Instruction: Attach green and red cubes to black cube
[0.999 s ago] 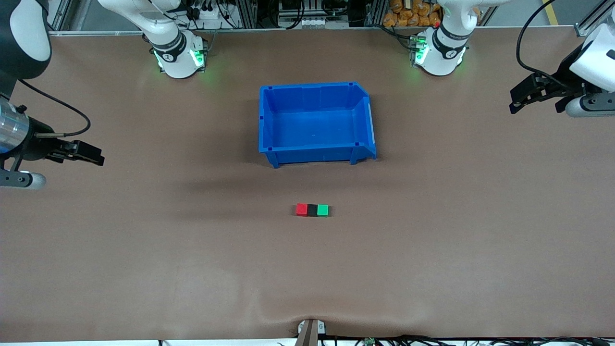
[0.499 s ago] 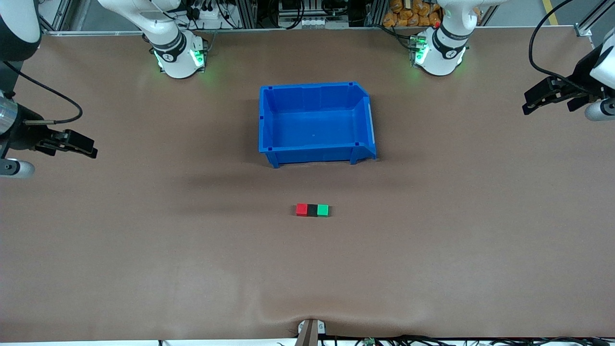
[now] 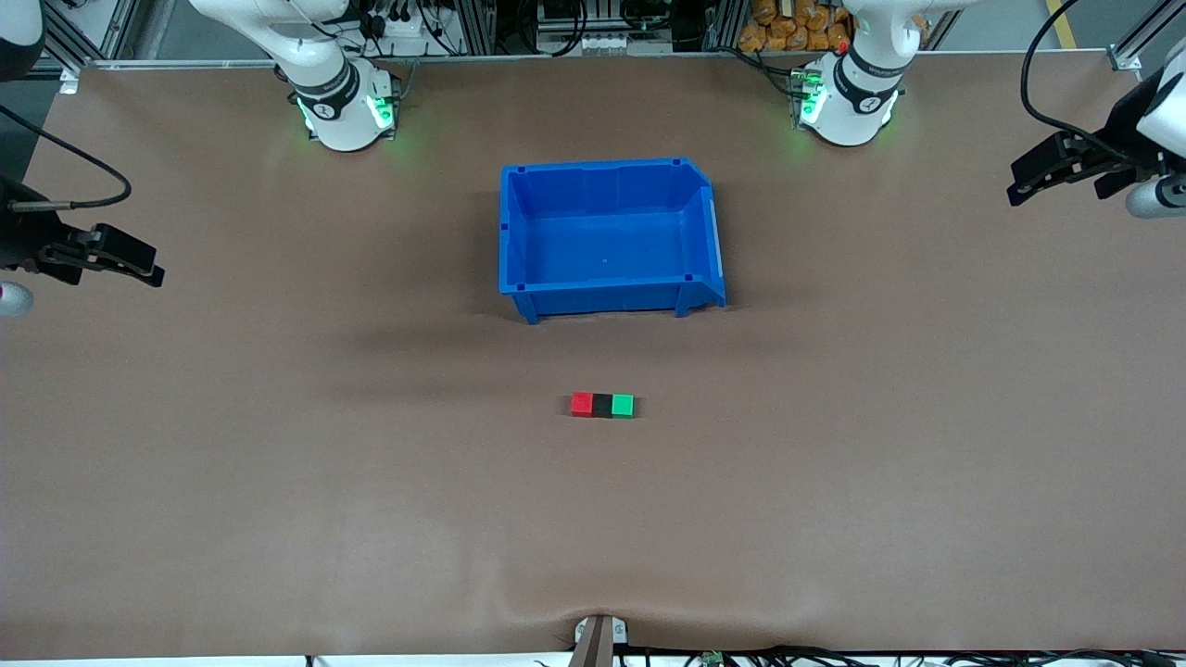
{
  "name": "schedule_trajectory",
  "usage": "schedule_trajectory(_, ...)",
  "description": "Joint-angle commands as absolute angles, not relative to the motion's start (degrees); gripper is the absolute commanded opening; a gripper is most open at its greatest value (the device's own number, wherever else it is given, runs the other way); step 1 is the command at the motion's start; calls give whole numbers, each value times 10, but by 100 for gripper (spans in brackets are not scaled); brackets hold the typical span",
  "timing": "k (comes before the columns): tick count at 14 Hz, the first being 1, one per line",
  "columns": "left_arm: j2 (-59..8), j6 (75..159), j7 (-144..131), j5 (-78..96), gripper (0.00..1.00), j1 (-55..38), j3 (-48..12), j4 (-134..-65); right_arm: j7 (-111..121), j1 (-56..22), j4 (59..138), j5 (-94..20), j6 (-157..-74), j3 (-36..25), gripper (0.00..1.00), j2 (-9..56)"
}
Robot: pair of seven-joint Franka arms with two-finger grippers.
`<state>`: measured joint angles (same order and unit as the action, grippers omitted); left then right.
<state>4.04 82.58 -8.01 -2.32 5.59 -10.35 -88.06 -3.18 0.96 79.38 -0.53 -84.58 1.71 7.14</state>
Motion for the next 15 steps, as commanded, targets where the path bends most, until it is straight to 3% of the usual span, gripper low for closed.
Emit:
schedule_trajectory(1, 50, 811, -72, -25, 100, 59, -105, -881, -18, 24, 820, -5, -849, 29, 100, 38)
schedule_trajectory(15, 56, 780, -30, -25, 100, 65, -99, -867, -9, 30, 874, -8, -841, 31, 100, -32)
